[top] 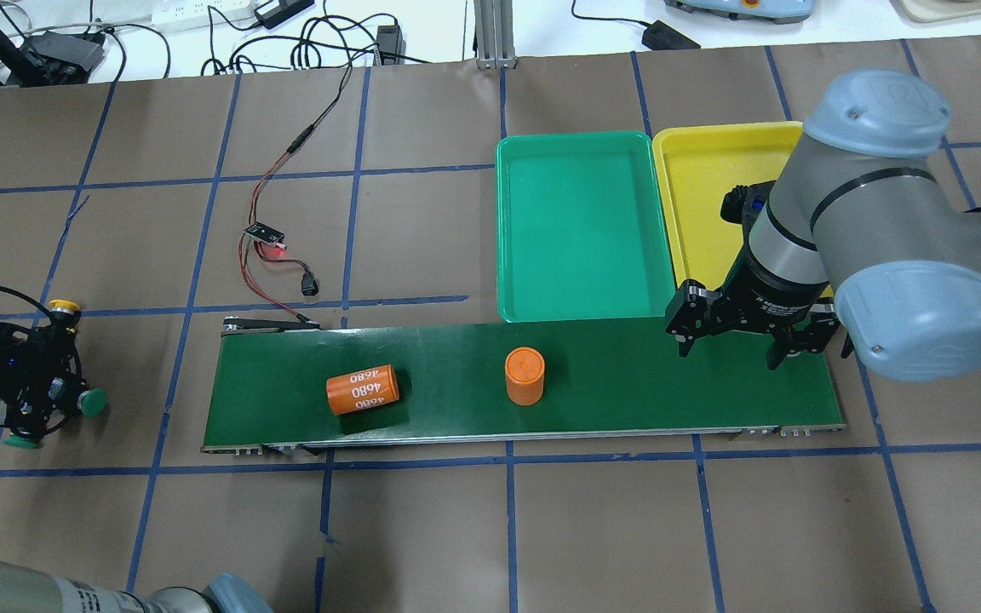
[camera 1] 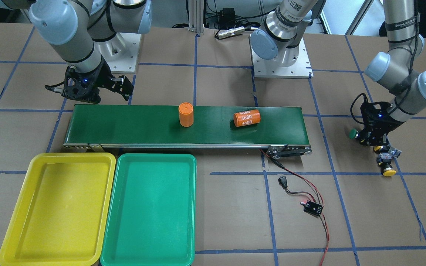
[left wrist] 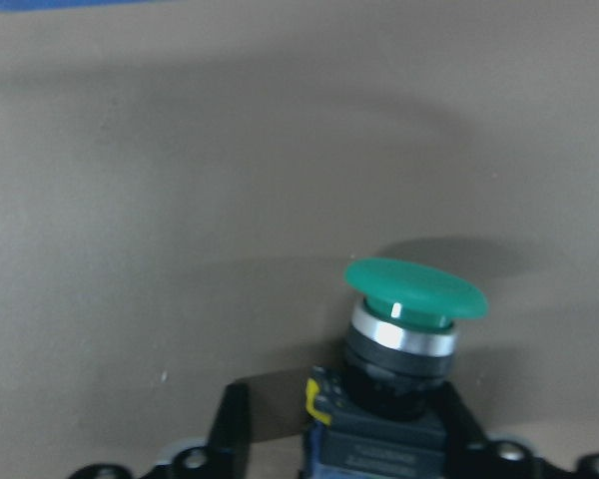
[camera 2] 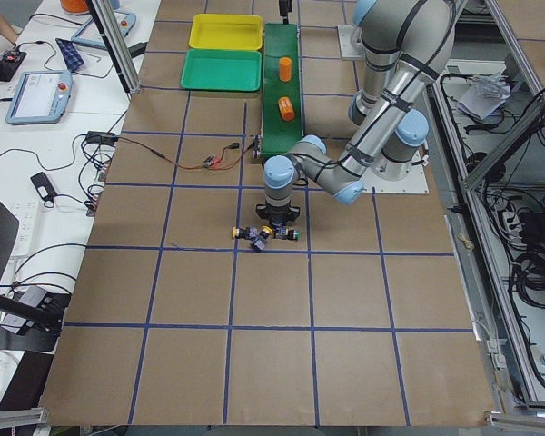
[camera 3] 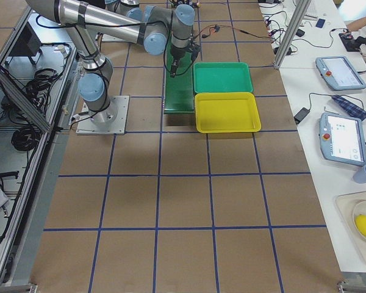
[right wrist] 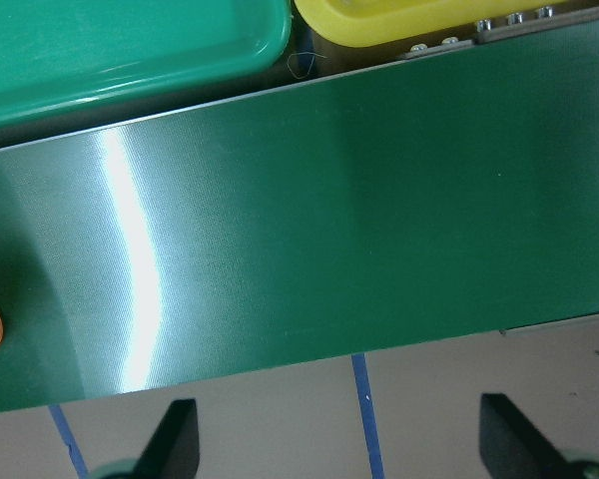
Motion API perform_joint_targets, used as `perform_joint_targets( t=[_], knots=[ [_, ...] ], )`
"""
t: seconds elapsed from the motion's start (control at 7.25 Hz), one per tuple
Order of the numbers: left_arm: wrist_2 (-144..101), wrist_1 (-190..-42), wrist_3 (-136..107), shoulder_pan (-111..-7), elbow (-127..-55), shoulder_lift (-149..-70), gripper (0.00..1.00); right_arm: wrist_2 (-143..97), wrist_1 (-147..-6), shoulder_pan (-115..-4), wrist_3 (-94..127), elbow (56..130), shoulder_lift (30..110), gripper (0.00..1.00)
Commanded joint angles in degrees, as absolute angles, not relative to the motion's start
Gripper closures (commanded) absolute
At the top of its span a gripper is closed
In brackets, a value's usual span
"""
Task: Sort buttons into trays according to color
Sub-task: 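Place the green button on the belt and withdraw the left gripper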
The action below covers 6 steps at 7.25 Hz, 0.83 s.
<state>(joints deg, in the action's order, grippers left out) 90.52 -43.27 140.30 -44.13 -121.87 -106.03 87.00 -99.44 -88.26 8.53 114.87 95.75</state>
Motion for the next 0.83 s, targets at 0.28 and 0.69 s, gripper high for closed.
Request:
perform_joint_targets(
  t=[0.28,0.69],
  knots=[
    [88.6,-60.9,129.7,-50.9,-115.3,-100.1,1.0,87.0,-108.5,-88.8,10.5,120.5,96.2,0.0],
    [87.8,-69.8,107.6,-66.4,-112.8,-94.7,1.0,87.2,-113.6,-91.3,10.2,121.0,91.8,0.0]
  ],
)
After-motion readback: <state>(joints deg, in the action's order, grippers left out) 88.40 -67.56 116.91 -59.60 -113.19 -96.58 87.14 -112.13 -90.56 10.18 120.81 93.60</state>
